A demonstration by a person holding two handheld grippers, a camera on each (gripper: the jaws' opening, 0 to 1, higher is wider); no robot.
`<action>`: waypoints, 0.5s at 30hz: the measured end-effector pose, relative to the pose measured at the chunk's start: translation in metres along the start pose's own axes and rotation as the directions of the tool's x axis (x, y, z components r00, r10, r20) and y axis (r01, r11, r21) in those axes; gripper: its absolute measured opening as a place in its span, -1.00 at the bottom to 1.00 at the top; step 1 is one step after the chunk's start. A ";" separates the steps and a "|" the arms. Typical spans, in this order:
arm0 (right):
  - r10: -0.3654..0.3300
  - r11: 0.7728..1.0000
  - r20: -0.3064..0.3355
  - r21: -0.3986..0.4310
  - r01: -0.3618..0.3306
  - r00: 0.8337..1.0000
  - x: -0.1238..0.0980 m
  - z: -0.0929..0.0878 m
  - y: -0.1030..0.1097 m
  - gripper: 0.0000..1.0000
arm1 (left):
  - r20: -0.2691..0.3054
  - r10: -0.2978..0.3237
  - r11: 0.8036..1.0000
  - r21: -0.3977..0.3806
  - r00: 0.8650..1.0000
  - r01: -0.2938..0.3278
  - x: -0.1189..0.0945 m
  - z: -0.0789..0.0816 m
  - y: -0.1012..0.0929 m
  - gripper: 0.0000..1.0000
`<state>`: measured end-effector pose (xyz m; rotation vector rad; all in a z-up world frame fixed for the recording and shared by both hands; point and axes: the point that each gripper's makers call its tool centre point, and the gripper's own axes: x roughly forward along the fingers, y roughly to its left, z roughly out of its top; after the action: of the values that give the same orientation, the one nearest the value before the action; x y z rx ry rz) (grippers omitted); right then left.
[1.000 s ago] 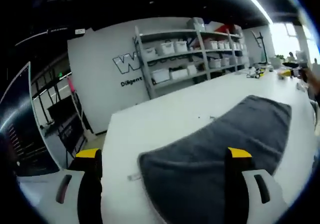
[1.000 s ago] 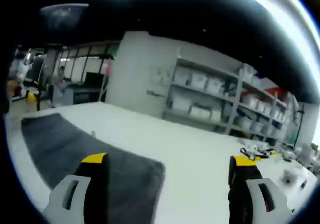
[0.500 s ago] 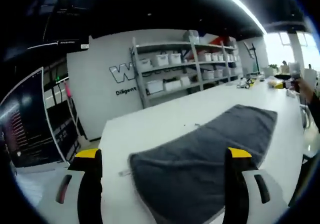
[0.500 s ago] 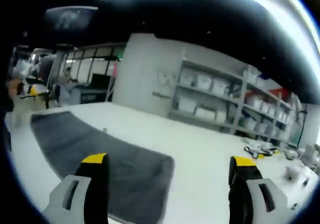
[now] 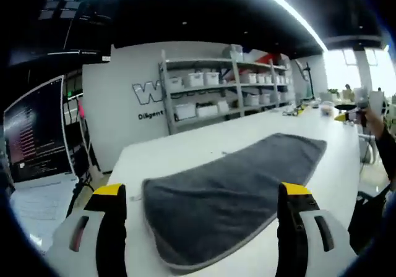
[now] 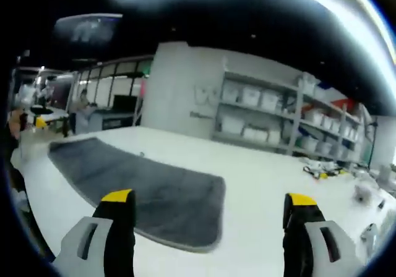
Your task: Open the folded towel by lifting each exposed corner and separating the folded layers until the towel lies flat within the target outline without major curled edges
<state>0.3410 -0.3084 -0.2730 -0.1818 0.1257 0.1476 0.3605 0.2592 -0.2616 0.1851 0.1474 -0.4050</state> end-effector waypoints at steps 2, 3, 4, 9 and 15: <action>-0.002 1.000 0.006 -0.003 0.002 1.000 -0.006 -0.001 0.000 0.99 | 0.011 0.002 1.000 0.000 1.000 -0.002 -0.007 0.002 -0.005 1.00; -0.006 1.000 0.011 -0.004 0.006 1.000 -0.009 -0.001 0.001 0.99 | 0.003 0.015 1.000 0.010 1.000 -0.015 -0.011 0.002 -0.006 0.99; -0.008 1.000 0.015 -0.007 0.008 1.000 -0.012 -0.001 0.002 0.99 | 0.002 0.026 0.999 0.025 1.000 -0.026 -0.014 0.002 -0.006 0.99; 0.004 1.000 0.044 0.000 -0.004 0.999 -0.035 0.002 0.007 0.99 | 0.056 0.015 1.000 -0.014 0.998 -0.015 -0.034 0.010 -0.020 1.00; 0.001 1.000 0.059 0.020 -0.003 0.998 -0.051 -0.003 0.010 0.99 | 0.073 0.019 0.999 -0.031 0.997 -0.016 -0.046 0.007 -0.028 0.99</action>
<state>0.2895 -0.3059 -0.2710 -0.1575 0.0681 0.1536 0.3080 0.2504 -0.2510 0.1412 0.0793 -0.3912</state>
